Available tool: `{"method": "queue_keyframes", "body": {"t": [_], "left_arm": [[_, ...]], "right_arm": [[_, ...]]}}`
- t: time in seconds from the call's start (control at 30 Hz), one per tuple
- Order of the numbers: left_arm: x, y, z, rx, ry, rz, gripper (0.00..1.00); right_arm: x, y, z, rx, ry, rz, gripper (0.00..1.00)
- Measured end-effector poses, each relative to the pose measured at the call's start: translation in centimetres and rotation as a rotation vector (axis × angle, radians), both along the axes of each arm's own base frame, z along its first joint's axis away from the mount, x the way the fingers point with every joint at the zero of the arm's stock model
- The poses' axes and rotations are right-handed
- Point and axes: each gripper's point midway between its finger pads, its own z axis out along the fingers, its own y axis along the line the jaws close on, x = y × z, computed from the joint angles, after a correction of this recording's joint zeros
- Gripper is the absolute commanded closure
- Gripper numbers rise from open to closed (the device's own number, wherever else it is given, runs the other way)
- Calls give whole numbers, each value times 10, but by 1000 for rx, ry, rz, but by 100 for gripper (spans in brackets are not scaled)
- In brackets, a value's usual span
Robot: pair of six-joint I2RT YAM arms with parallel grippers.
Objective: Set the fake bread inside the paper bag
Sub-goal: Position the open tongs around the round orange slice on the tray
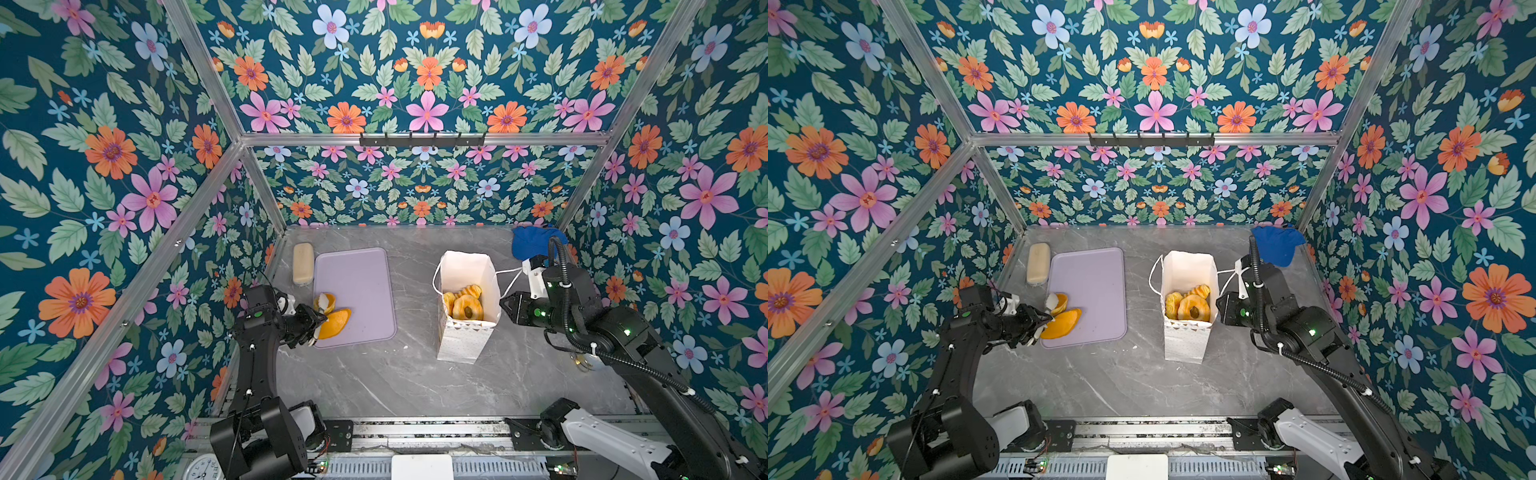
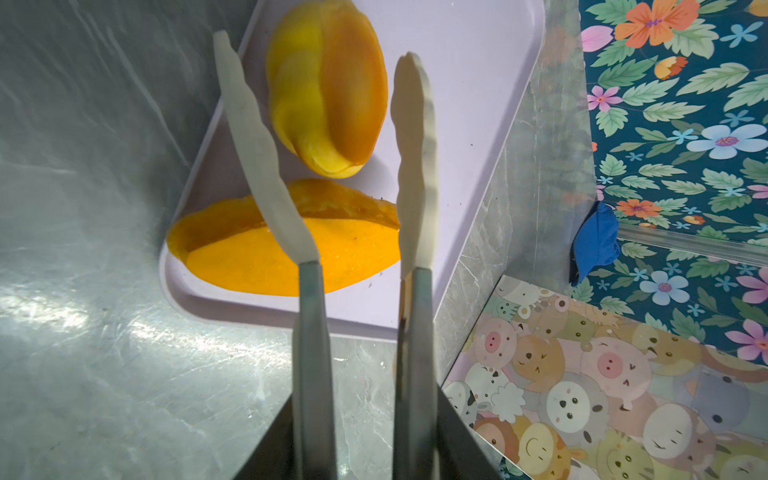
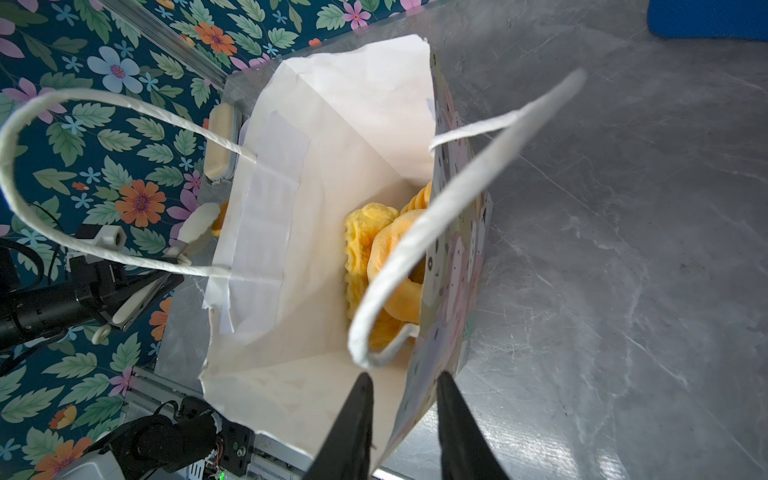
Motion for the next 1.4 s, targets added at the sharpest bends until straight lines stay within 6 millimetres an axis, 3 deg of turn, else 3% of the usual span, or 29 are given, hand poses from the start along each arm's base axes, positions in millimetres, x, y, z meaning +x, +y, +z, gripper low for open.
{"method": "queue_keyframes", "body": {"t": [0.57,1.0,1.17,1.4], "left_arm": [[13,-6,-17,-81,10,-20,60],[20,-9,-16,-116,-6,-26,91],[21,-10,-10,-120,-16,-31,100],[29,-8,20,-96,-87,-49,100]], "right_arm": [[0,0,0,0,-1,0,71],[2,1,0,-2,1,-1,71],[2,1,1,-1,-1,-1,71],[3,1,1,0,-2,-1,71]]}}
